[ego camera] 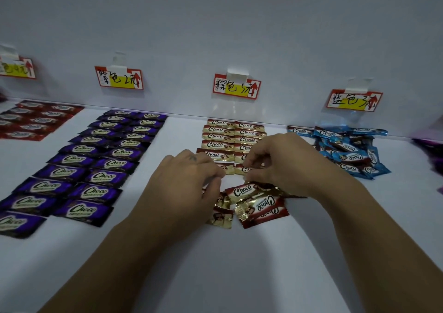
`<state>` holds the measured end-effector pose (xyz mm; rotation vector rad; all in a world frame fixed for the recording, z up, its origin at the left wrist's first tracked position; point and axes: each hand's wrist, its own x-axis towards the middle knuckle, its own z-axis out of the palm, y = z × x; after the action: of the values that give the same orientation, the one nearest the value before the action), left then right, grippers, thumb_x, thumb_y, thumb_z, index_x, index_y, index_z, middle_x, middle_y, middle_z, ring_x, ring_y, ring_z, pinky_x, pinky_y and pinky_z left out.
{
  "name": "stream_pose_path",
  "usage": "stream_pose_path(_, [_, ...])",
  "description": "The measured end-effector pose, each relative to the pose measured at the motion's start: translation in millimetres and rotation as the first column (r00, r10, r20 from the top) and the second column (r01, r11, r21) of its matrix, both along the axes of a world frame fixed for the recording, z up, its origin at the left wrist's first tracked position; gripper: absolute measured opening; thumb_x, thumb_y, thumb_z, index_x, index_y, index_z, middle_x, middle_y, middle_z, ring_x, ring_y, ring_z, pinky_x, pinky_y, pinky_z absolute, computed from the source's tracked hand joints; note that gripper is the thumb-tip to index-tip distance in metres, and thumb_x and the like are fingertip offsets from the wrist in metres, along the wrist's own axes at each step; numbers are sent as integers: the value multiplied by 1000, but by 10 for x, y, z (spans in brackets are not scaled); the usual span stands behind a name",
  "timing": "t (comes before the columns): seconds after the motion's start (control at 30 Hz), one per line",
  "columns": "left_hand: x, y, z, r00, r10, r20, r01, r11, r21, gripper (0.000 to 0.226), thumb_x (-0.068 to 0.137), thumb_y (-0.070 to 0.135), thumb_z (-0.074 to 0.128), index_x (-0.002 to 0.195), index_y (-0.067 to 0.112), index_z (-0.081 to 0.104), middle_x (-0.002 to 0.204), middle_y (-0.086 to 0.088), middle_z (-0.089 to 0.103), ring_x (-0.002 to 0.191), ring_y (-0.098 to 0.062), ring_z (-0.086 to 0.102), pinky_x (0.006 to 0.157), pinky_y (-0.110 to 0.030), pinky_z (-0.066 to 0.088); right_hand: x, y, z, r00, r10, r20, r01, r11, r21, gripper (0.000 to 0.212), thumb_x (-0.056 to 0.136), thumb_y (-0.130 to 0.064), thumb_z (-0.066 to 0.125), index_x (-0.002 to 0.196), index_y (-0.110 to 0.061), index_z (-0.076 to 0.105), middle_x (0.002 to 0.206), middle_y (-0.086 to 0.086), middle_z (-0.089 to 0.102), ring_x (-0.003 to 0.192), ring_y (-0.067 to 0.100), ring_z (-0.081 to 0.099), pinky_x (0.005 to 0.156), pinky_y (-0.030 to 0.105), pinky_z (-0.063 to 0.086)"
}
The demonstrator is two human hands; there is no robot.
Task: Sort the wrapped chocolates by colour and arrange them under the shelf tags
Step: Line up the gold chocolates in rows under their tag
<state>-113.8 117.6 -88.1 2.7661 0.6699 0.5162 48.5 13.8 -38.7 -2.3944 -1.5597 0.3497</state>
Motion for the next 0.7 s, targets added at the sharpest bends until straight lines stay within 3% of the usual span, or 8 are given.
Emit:
stream_pose_path(0.23, [18, 8, -6, 1000, -3, -21, 3, 1000, 9, 44, 86, 41, 31, 109, 32, 68, 113, 17, 61, 101, -7, 46, 82, -28, 31, 21, 64, -53, 1000, -9, 20, 8, 1000, 16, 12, 84, -32, 72, 95, -36, 75, 92, -16, 66, 81, 6, 57, 72, 26, 50])
stream_pose_path(0.37, [15, 2, 15, 998, 2, -57, -1, 1000, 9, 31, 97, 35, 41, 119, 32, 63, 121, 16, 57, 107, -8, 43, 88, -28, 30, 18, 65, -49, 1000, -23, 10, 22, 1000, 20, 9, 84, -30, 72, 92, -34, 74, 89, -15, 65, 81, 6, 57, 74, 27, 51])
stream_pose_path(0.53, [18, -6, 2, 989, -17, -146, 24, 999, 48, 57, 89, 49, 19, 139, 37, 44, 131, 15, 44, 110, -7, 33, 85, -26, 26, 11, 59, -51, 1000, -18, 0, 18, 999, 29, 8, 85, -27, 71, 91, -33, 73, 90, -14, 66, 83, 6, 58, 77, 28, 54])
stream_pose_path(0.7, [-1, -8, -13, 994, -34, -102, 36, 999, 21, 58, 89, 50, 17, 135, 37, 49, 129, 17, 44, 109, -5, 31, 85, -28, 26, 103, -69, 46, 999, -12, -44, 17, 994, 105, 11, 86, -23, 70, 86, -33, 71, 79, -21, 61, 77, 0, 58, 61, 11, 40])
